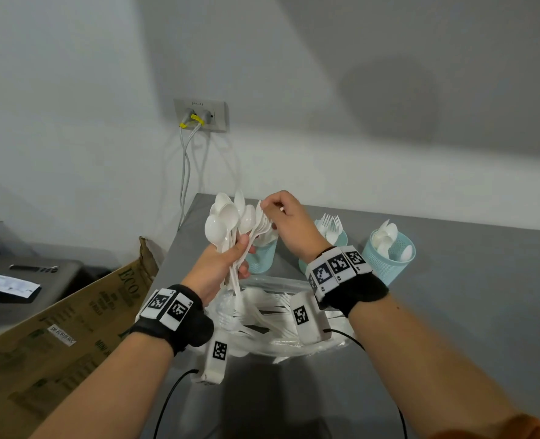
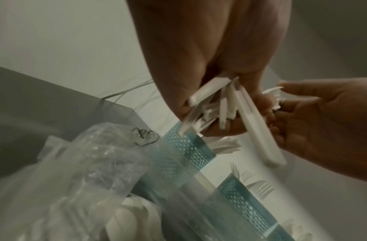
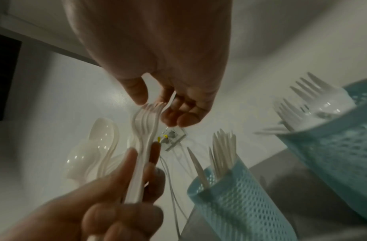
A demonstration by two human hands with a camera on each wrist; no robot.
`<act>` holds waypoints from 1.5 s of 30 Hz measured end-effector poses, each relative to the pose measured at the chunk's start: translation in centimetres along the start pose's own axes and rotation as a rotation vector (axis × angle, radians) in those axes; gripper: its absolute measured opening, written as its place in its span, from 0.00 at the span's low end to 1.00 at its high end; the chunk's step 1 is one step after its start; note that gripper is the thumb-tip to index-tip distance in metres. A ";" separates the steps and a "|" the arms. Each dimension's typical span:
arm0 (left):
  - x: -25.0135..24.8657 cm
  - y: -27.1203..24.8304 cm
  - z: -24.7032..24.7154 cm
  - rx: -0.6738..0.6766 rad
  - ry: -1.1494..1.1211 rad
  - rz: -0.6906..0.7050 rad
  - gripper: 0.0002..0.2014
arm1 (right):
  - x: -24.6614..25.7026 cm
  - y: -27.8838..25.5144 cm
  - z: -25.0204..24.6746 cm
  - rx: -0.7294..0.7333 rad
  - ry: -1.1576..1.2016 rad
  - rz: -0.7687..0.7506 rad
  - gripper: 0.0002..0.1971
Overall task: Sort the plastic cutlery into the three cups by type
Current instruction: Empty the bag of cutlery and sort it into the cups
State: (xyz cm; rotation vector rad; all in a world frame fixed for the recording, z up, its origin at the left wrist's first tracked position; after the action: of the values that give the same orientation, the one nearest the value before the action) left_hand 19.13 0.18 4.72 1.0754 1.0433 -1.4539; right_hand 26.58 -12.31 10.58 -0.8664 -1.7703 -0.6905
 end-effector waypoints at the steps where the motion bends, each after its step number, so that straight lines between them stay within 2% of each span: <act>1: -0.1 0.0 0.1 -0.005 0.002 0.006 0.10 | -0.5 -0.2 0.3 0.012 0.081 0.029 0.09; 3: -0.2 0.1 0.4 -0.016 0.048 0.012 0.11 | -1.6 -0.8 0.9 0.029 0.141 0.098 0.20; 4: -0.3 0.0 0.7 -0.022 0.095 0.009 0.12 | -2.1 -0.9 1.1 0.023 0.130 0.115 0.21; 8: -0.5 0.1 1.2 -0.071 0.173 0.005 0.13 | -2.0 -1.7 0.4 -0.072 0.103 0.072 0.13; 12: 0.0 0.6 0.3 -0.208 0.334 0.019 0.08 | -0.7 -2.0 -1.7 -0.195 0.194 0.033 0.08; 14: 0.4 0.7 -0.1 -0.244 0.471 -0.011 0.08 | 0.4 -2.4 -2.3 -0.176 0.190 -0.011 0.06; 17: 0.4 0.6 -0.4 -0.289 0.803 -0.055 0.09 | 1.8 -2.8 -2.1 -0.099 0.100 -0.055 0.05; 20: 0.0 0.5 0.4 -0.310 0.920 -0.031 0.05 | 2.6 -3.1 -1.0 -0.033 -0.112 -0.026 0.08; 23: -0.4 0.3 1.1 -0.340 0.911 0.006 0.10 | 2.3 -3.1 -0.3 -0.032 -0.445 0.110 0.16; 25: -0.3 0.4 1.3 -0.334 0.880 0.005 0.15 | 2.2 -3.0 0.0 -0.038 -0.506 0.148 0.19; 27: 0.0 0.5 1.4 -0.318 0.829 0.001 0.18 | 2.1 -2.8 0.2 -0.051 -0.489 0.170 0.19; 30: 0.4 0.7 1.4 -0.280 0.720 0.028 0.20 | 2.1 -2.5 0.5 -0.028 -0.340 0.165 0.15; 34: 0.5 0.8 1.9 -0.152 0.412 -0.016 0.12 | 2.8 -2.7 0.8 0.135 -0.255 0.071 0.06; 36: 0.5 0.6 2.3 -0.081 0.318 -0.026 0.09 | 2.9 -3.0 0.4 0.162 -0.258 0.081 0.04; 39: 0.9 0.8 2.7 -0.044 0.266 -0.004 0.10 | 3.8 -3.4 -0.8 0.101 -0.236 0.023 0.04; 42: 1.3 1.3 3.0 -0.035 0.318 0.002 0.13 | 6.0 -3.9 -3.0 0.016 -0.215 -0.035 0.06; 45: 1.3 1.7 3.3 -0.032 0.353 0.007 0.09 | 8.4 -4.6 -6.5 -0.187 -0.142 -0.134 0.08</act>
State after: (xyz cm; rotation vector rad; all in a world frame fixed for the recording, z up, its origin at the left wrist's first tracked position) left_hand 20.34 -3.55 4.07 1.3413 1.3020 -1.2624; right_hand 24.35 -18.05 20.35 -0.9474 -1.9261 -0.9128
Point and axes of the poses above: each hand's wrist, its own y-axis towards the middle knuckle, its own z-axis out of the palm, x = y × z, the point moved 3 cm from there along y, towards the middle knuckle, and after that the axes turned 14 degrees about x, right-handed, at the moved point
